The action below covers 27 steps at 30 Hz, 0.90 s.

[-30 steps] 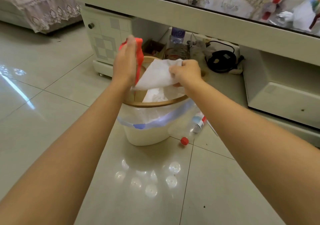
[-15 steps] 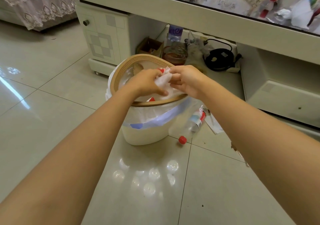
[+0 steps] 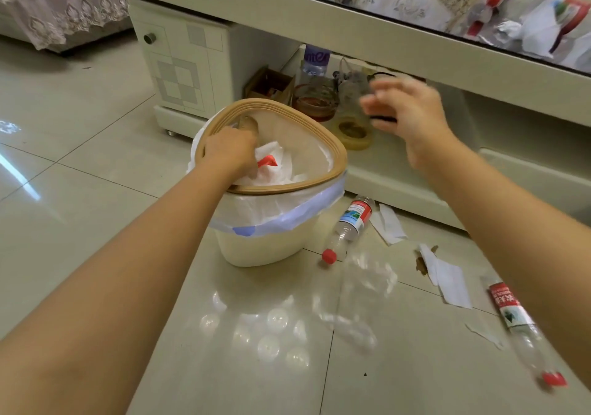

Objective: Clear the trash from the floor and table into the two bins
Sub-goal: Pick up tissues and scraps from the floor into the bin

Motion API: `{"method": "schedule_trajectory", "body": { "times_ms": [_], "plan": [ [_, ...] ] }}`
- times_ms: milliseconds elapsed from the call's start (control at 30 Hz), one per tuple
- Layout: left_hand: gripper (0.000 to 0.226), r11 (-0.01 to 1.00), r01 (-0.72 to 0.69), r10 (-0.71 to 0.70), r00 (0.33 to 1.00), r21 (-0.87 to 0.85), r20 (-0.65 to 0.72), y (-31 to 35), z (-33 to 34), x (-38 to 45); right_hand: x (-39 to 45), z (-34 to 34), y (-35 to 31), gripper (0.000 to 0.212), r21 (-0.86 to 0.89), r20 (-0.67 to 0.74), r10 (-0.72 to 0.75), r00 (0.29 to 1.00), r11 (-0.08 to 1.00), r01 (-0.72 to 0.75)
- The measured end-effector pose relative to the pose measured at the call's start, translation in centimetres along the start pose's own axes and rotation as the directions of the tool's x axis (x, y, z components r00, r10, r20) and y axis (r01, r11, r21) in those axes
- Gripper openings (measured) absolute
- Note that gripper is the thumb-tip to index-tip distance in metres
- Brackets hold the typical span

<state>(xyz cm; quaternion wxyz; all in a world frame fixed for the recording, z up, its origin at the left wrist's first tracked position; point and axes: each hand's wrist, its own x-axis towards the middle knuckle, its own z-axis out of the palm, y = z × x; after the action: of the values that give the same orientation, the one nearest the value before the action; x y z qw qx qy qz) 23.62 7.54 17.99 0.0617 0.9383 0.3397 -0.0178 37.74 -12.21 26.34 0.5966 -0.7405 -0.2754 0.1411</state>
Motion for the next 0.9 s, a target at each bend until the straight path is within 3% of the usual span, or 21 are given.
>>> {"method": "schedule_trajectory", "body": {
  "times_ms": [100, 200, 267, 367, 467, 567, 667, 767, 900],
  "plan": [
    [0.052, 0.987, -0.059, 0.063, 0.998, -0.148, 0.023, 0.6, -0.2, -0.4, -1.6, -3.9, 8.5, 0.032, -0.142, -0.152, 0.270, 0.951, 0.946, -0.291],
    [0.059, 0.969, -0.114, 0.118, 0.993, -0.217, 0.006, 1.1, -0.4, -1.0, -6.4, -6.1, 17.2, 0.049, -0.392, -0.049, 0.577, 0.815, 0.739, -0.547],
    [0.059, 0.969, -0.119, 0.130, 0.991, -0.216, 0.038, 1.6, -0.4, -1.2, -10.4, -7.2, 21.9, 0.075, -0.597, -0.022, 0.666, 0.746, 0.590, -0.545],
    [0.068, 0.977, -0.001, 0.060, 0.961, -0.214, 0.271, 1.5, 0.0, -0.7, -15.3, -7.8, 26.4, 0.121, -0.867, -0.014, 0.758, 0.652, 0.316, -0.386],
    [0.082, 0.972, 0.120, -0.038, 0.930, -0.204, 0.364, 1.0, 0.8, -0.2, -18.6, -7.1, 28.5, 0.140, -0.876, -0.003, 0.818, 0.575, 0.275, -0.397],
    [0.067, 0.981, 0.087, -0.058, 0.984, -0.172, 0.170, 1.4, 1.4, 0.0, -20.1, -6.0, 29.5, 0.140, -0.864, 0.018, 0.795, 0.606, 0.317, -0.391],
    [0.060, 0.984, 0.063, -0.066, 0.998, -0.166, -0.015, 2.1, 1.2, 0.0, -20.7, -4.7, 29.4, 0.123, -0.868, 0.065, 0.693, 0.718, 0.394, -0.302],
    [0.058, 0.985, 0.024, -0.030, 0.999, -0.168, -0.033, 2.7, 1.3, 0.3, -21.0, -4.0, 28.9, 0.091, -0.889, 0.147, 0.546, 0.825, 0.439, -0.132],
    [0.054, 0.971, -0.052, 0.043, 0.998, -0.234, -0.043, 4.1, 1.2, -0.1, -20.8, -4.0, 28.9, 0.043, -0.919, 0.223, 0.480, 0.849, 0.394, 0.019]
  ]
}}
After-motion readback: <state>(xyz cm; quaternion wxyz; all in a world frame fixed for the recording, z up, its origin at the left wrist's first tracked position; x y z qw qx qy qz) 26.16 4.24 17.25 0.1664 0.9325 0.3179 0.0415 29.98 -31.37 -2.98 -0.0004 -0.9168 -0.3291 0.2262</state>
